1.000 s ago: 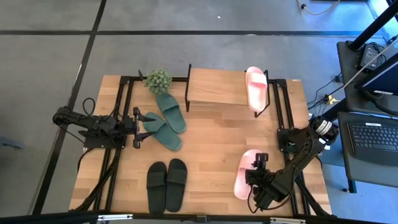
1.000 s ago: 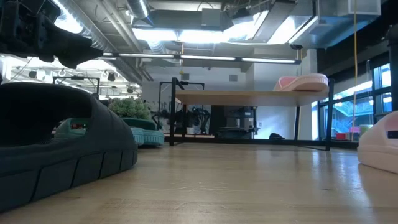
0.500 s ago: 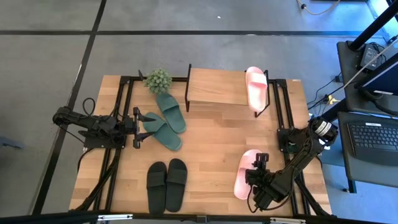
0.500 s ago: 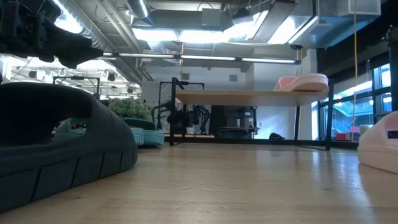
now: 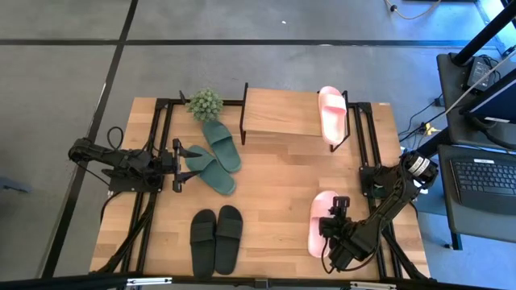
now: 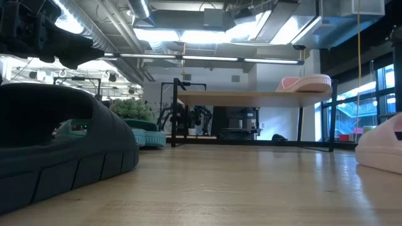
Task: Pick and place slides into the shelf
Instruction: Put the pink slide on the shelf
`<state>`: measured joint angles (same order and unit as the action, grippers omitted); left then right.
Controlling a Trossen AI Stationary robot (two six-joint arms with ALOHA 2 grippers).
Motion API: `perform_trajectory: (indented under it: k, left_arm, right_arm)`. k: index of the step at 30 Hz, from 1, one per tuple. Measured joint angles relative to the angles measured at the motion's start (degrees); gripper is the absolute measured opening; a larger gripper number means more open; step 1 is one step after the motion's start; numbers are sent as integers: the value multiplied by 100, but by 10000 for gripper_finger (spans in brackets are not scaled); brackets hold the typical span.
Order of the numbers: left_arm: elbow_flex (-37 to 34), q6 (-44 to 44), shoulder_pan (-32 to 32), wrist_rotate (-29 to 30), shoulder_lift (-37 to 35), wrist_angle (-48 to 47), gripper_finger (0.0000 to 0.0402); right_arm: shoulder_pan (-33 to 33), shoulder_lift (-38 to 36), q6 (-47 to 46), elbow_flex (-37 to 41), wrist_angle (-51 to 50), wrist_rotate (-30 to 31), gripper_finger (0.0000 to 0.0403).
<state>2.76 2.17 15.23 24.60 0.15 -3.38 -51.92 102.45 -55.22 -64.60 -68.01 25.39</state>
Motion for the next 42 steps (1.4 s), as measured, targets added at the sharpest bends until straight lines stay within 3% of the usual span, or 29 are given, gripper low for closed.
perform_trajectory:
  k: [11,20,25,30,36,42]
  left_arm:
    - [0,-2,-1,0,2,0,263]
    - [0,-2,2,0,1,-1,263]
    - [0,-2,0,0,1,0,263]
    - [0,-2,2,0,1,0,263]
    - [0,-2,1,0,1,0,263]
    - [0,-2,2,0,-1,0,263]
  right_arm:
    - [0,0,-11,0,-26,7,19]
    - [42,-2,-87,-320,-440,83,13]
    - [194,-4,545,-1369,-1187,957,13]
    - [488,-7,1808,-2587,-1300,2366,13]
    - [1330,-13,2643,-3646,-2222,3768,13]
    - [2667,-253,4082,-4130,-2094,4004,13]
